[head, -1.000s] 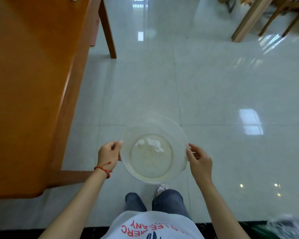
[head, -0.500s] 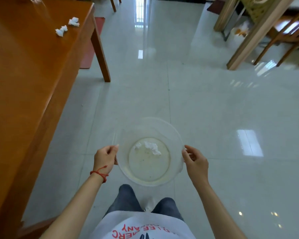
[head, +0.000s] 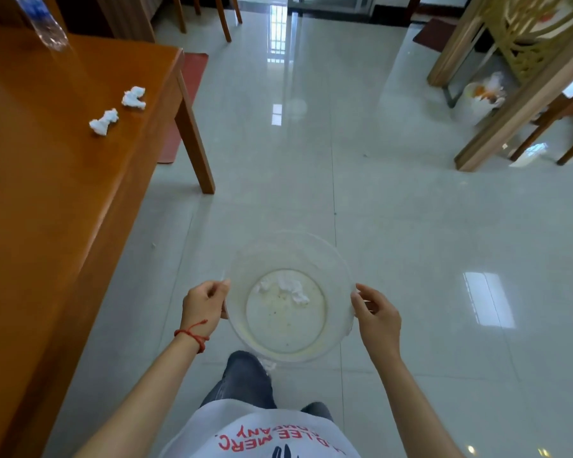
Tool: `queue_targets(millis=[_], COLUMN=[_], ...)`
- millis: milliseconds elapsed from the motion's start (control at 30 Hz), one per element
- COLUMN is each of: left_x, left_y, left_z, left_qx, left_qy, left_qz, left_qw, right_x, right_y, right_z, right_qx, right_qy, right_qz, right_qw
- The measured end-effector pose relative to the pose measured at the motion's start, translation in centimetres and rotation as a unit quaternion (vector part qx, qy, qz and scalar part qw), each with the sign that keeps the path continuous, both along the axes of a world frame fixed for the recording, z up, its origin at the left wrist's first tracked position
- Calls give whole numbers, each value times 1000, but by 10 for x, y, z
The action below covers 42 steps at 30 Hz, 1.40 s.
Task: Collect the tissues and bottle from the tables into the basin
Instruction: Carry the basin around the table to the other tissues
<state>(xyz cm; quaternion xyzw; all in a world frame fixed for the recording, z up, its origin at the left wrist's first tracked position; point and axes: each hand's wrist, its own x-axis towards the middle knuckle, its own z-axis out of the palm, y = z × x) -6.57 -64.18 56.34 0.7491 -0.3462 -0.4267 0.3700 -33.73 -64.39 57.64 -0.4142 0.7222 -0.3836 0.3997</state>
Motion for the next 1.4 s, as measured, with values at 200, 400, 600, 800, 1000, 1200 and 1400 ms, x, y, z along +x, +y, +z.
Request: queue_targets(millis=[200,400,600,800,1000,1200,1400], left_x=[28,39,39,36,47,81,113], left_y=[-103,-186,-272,-344,-392,-430,-450], left_z=[13,12,7,11,8,-2,-6], left_qx=[-16,-15,-18,-2,6,14,13], left_qy=[-10,-20,-27,-25,-13,-2,14], left_qz=[8,39,94,151,204,248,309], left_qw=[1000,999,995,988,979,969,951], right_x=[29,40,44,49,76,126,176], right_y=[-103,-203,-317,-425,-508,-568,-613], right_z=[6,1,-5,6,10,0,-1], right_qx=[-4,-12,-9,-8,-6,4,8], right_qy=[-12,-6,-11,-10,-6,9,24], right_qz=[7,40,93,157,212,259,321], right_qw=[1000,999,996,988,977,966,947])
